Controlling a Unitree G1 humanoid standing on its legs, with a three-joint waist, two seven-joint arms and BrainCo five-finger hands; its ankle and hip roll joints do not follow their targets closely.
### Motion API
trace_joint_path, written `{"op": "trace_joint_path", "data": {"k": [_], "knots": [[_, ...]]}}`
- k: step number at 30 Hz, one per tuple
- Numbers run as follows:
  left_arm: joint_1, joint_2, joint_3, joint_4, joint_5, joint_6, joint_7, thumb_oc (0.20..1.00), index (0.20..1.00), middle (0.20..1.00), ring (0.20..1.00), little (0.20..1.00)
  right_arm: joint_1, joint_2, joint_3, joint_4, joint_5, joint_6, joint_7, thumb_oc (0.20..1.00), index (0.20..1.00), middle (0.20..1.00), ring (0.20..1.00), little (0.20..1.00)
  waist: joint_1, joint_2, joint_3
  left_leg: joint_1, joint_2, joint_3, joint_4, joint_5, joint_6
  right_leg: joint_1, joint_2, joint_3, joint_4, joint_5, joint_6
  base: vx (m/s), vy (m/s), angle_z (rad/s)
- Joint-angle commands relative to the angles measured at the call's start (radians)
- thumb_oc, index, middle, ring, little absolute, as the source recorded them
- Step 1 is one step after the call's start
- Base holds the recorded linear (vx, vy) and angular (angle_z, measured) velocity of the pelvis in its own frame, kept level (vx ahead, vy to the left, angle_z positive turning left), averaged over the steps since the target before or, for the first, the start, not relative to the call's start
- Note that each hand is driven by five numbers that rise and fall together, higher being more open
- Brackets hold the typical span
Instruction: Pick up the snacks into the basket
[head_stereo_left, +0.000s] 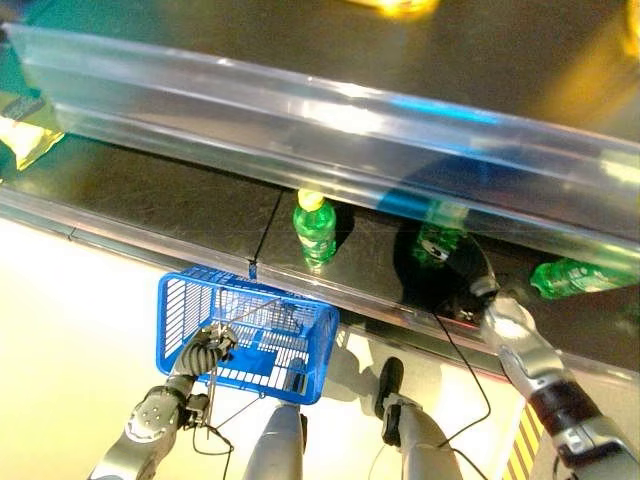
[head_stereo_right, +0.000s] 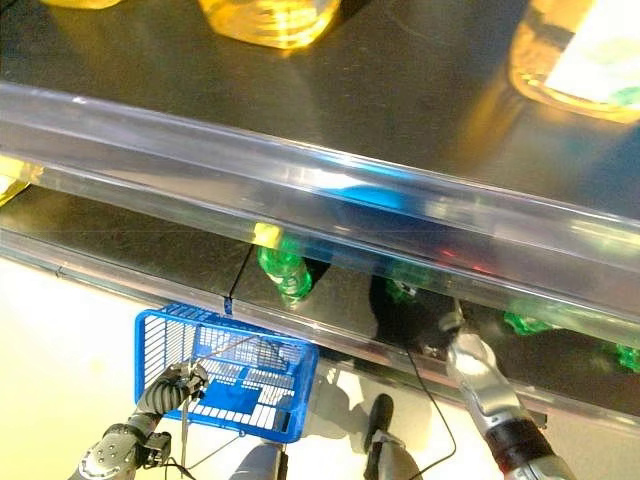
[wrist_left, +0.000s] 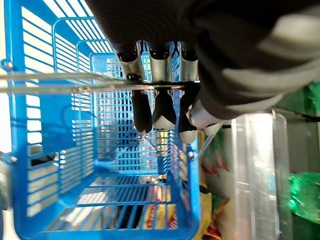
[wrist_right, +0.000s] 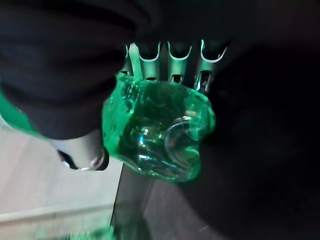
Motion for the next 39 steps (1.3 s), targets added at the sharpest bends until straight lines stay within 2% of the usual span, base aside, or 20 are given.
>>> {"op": "trace_joint_path", "data": {"k": [1, 8, 10, 14, 27, 28, 32, 37, 39], "knots": [[0.046, 0.022, 0.057, -0.050, 0.057, -0.054, 0.001, 0.200, 0.200, 0.200, 0.200, 0.200, 0.078, -0.027, -0.037, -0.066, 0.019, -0.049, 0.036, 0.200, 0.200, 0.200, 0.200, 0.200, -0.037, -0.043, -0.119, -0.031, 0.054, 0.006, -0.087, 0.098, -0.020, 0.041, -0.060, 0.043, -0.006, -0.031, 0.146, 0.01, 0.018, -0.19], [0.033, 0.007, 0.072, -0.033, 0.079, -0.055, 0.006, 0.200, 0.200, 0.200, 0.200, 0.200, 0.156, -0.021, -0.021, -0.063, 0.028, -0.031, 0.092, 0.200, 0.200, 0.200, 0.200, 0.200, -0.064, -0.070, -0.142, -0.015, 0.062, 0.034, -0.101, 0.095, -0.016, 0.047, -0.049, 0.063, -0.052, -0.004, 0.151, 0.00, 0.018, -0.18], [0.030, 0.011, 0.078, -0.035, 0.089, -0.053, 0.010, 0.200, 0.200, 0.200, 0.200, 0.200, 0.182, -0.023, 0.004, -0.064, 0.028, -0.019, 0.122, 0.200, 0.200, 0.200, 0.200, 0.200, -0.073, -0.086, -0.139, -0.024, 0.059, 0.044, -0.063, 0.075, -0.009, 0.031, -0.045, 0.082, -0.037, -0.007, 0.150, -0.01, 0.018, -0.16], [0.028, 0.012, 0.083, -0.037, 0.097, -0.053, 0.016, 0.200, 0.200, 0.200, 0.200, 0.200, 0.201, -0.029, 0.032, -0.069, 0.025, -0.007, 0.155, 0.200, 0.200, 0.200, 0.200, 0.200, -0.080, -0.098, -0.127, -0.035, 0.057, 0.051, -0.032, 0.060, -0.008, 0.015, -0.041, 0.101, -0.024, -0.011, 0.150, 0.00, 0.011, -0.17], [-0.015, 0.006, 0.065, -0.052, 0.118, -0.057, 0.039, 0.200, 0.200, 0.200, 0.200, 0.200, 0.185, -0.052, 0.191, -0.009, -0.106, 0.028, 0.218, 0.200, 0.200, 0.200, 0.200, 0.200, -0.078, -0.102, -0.097, -0.071, 0.050, 0.053, -0.026, 0.065, -0.005, -0.022, -0.046, 0.106, -0.025, -0.001, 0.152, 0.00, 0.005, -0.05], [-0.029, 0.010, 0.053, -0.055, 0.125, -0.061, 0.041, 0.200, 0.200, 0.200, 0.200, 0.200, 0.162, -0.072, 0.248, 0.021, -0.167, 0.029, 0.234, 0.200, 0.200, 0.200, 0.200, 0.200, -0.076, -0.104, -0.093, -0.076, 0.047, 0.052, -0.030, 0.067, -0.006, -0.029, -0.047, 0.105, -0.031, 0.008, 0.153, 0.00, 0.000, 0.00], [-0.046, 0.014, 0.041, -0.066, 0.129, -0.067, 0.037, 0.200, 0.200, 0.200, 0.200, 0.200, 0.147, -0.085, 0.325, 0.062, -0.213, 0.048, 0.279, 0.200, 0.200, 0.200, 0.200, 0.200, -0.072, -0.111, -0.086, -0.090, 0.045, 0.053, -0.031, 0.067, -0.004, -0.040, -0.050, 0.107, -0.042, 0.019, 0.155, -0.01, 0.000, 0.00], [-0.072, 0.009, 0.018, -0.058, 0.130, -0.073, 0.031, 0.200, 0.200, 0.200, 0.200, 0.200, 0.114, -0.053, 0.393, 0.162, -0.229, 0.068, 0.317, 0.200, 0.200, 0.200, 0.200, 0.200, -0.064, -0.117, -0.076, -0.100, 0.041, 0.056, -0.040, 0.073, -0.001, -0.050, -0.051, 0.111, -0.062, 0.040, 0.156, 0.00, 0.000, 0.00], [-0.084, 0.004, 0.006, -0.056, 0.130, -0.076, 0.031, 0.200, 0.200, 0.200, 0.200, 0.200, 0.065, -0.042, 0.441, 0.205, -0.289, 0.068, 0.315, 0.200, 0.200, 0.200, 0.200, 0.200, -0.058, -0.116, -0.069, -0.107, 0.038, 0.057, -0.043, 0.076, 0.000, -0.053, -0.053, 0.111, -0.075, 0.049, 0.158, -0.03, 0.017, -0.05]]}}
